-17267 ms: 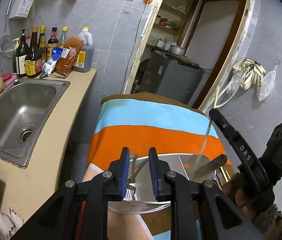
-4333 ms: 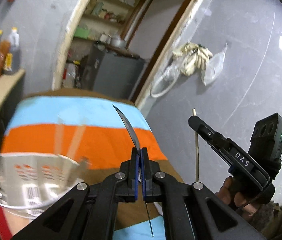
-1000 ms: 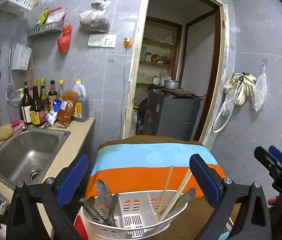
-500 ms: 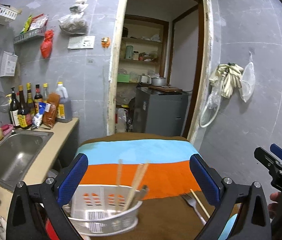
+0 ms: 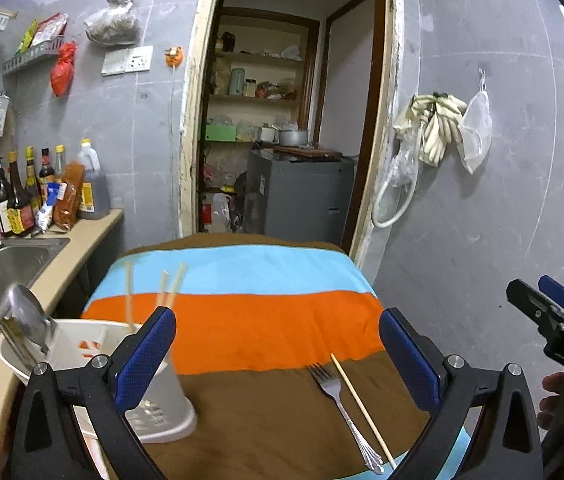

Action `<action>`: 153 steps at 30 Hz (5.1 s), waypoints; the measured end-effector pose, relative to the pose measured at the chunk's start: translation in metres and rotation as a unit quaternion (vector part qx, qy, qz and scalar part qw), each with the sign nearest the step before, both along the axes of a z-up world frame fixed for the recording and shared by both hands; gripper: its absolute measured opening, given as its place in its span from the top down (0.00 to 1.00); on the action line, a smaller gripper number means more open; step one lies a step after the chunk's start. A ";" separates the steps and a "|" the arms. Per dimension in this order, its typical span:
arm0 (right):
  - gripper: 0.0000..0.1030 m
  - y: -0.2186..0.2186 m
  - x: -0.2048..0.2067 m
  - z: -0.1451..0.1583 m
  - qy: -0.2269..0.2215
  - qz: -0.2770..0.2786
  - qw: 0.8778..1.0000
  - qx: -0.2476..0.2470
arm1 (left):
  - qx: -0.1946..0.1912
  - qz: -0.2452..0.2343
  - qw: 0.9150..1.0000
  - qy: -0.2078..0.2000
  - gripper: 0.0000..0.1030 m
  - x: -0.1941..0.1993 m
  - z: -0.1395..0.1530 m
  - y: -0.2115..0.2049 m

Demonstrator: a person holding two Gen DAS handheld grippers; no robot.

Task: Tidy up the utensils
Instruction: 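Withdraw both tools from the basket toward the remaining fork and chopstick, then lower the left tool to the silver fork while the right tool lowers to the chopstick, then close the left tool on the silver fork while the right tool grasps the chopstick, then lift the silver fork and chopstick and carry both over the white basket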

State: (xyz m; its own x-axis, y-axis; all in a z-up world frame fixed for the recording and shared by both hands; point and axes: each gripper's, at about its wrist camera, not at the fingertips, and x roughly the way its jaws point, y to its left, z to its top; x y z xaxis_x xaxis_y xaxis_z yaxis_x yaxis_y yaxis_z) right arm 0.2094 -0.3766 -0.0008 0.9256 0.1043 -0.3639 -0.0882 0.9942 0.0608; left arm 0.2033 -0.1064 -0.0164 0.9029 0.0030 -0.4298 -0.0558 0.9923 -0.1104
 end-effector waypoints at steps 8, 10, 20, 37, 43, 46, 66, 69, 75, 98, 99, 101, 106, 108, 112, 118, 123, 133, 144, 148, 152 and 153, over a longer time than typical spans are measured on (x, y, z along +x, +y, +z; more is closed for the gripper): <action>0.02 -0.008 0.014 -0.043 0.040 0.015 0.999 -0.003 | -0.008 -0.008 0.999 0.052 0.01 0.021 -0.041 -0.014; 0.02 -0.007 0.019 -0.058 0.055 0.025 0.998 -0.004 | -0.015 -0.008 0.998 0.067 0.01 0.027 -0.051 -0.014; 0.02 0.007 0.044 -0.119 0.129 0.070 0.989 -0.016 | -0.053 -0.004 0.986 0.159 0.01 0.060 -0.101 -0.011; 0.02 0.059 0.065 -0.163 0.192 0.162 0.965 -0.071 | -0.093 0.016 0.975 0.203 0.01 0.077 -0.133 0.001; 0.02 0.072 0.073 -0.165 0.200 0.175 0.960 -0.093 | -0.109 0.009 0.972 0.208 0.01 0.082 -0.139 0.003; 0.02 0.074 0.078 -0.168 0.213 0.171 0.957 -0.097 | -0.122 -0.011 0.971 0.203 0.01 0.085 -0.139 0.003; 0.03 0.044 0.100 -0.176 0.225 0.136 0.962 -0.065 | -0.200 -0.122 0.948 0.214 0.49 0.114 -0.154 -0.013; 0.20 0.040 0.107 -0.177 0.233 0.155 0.959 -0.040 | -0.205 -0.121 0.946 0.218 0.58 0.119 -0.158 -0.012; 0.32 0.033 0.118 -0.179 0.239 0.175 0.955 0.002 | -0.238 -0.118 0.936 0.229 0.71 0.129 -0.165 -0.006; 0.70 0.072 0.174 -0.187 0.288 0.278 0.916 0.025 | -0.267 -0.152 0.915 0.260 0.86 0.142 -0.174 -0.014; 0.72 0.075 0.176 -0.188 0.292 0.282 0.914 0.023 | -0.267 -0.153 0.915 0.260 0.86 0.143 -0.174 -0.014; 0.75 0.080 0.181 -0.191 0.301 0.285 0.910 0.018 | -0.266 -0.154 0.916 0.260 0.87 0.142 -0.174 -0.013; 0.77 0.088 0.195 -0.194 0.327 0.293 0.898 0.020 | -0.259 -0.150 0.918 0.259 0.89 0.139 -0.171 -0.014; 0.77 0.096 0.199 -0.193 0.343 0.295 0.892 0.005 | -0.253 -0.149 0.919 0.262 0.91 0.137 -0.169 -0.014; 0.86 0.113 0.198 -0.191 0.366 0.289 0.884 -0.026 | -0.239 -0.144 0.922 0.267 0.93 0.133 -0.164 -0.016; 0.96 0.110 0.180 -0.182 0.369 0.274 0.888 -0.006 | -0.214 -0.137 0.934 0.251 0.95 0.114 -0.145 -0.012; 0.96 0.093 0.149 -0.156 0.326 0.243 0.912 0.049 | -0.204 -0.143 0.943 0.219 0.95 0.093 -0.119 -0.004; 0.96 0.081 0.076 -0.102 0.213 0.164 0.959 0.092 | -0.159 -0.171 0.959 0.161 0.97 0.055 -0.058 0.015; 0.96 0.105 0.040 -0.050 0.137 0.132 0.973 0.131 | -0.151 -0.181 0.965 0.117 0.97 0.026 -0.010 0.062; 0.96 0.130 0.027 -0.033 0.099 0.145 0.975 0.137 | -0.155 -0.173 0.968 0.093 0.97 0.012 0.005 0.085; 0.96 0.152 0.018 -0.017 0.055 0.158 0.973 0.157 | -0.163 -0.154 0.972 0.071 0.97 -0.001 0.019 0.118; 0.96 0.156 0.017 -0.013 0.045 0.159 0.973 0.162 | -0.165 -0.148 0.973 0.065 0.97 -0.004 0.023 0.128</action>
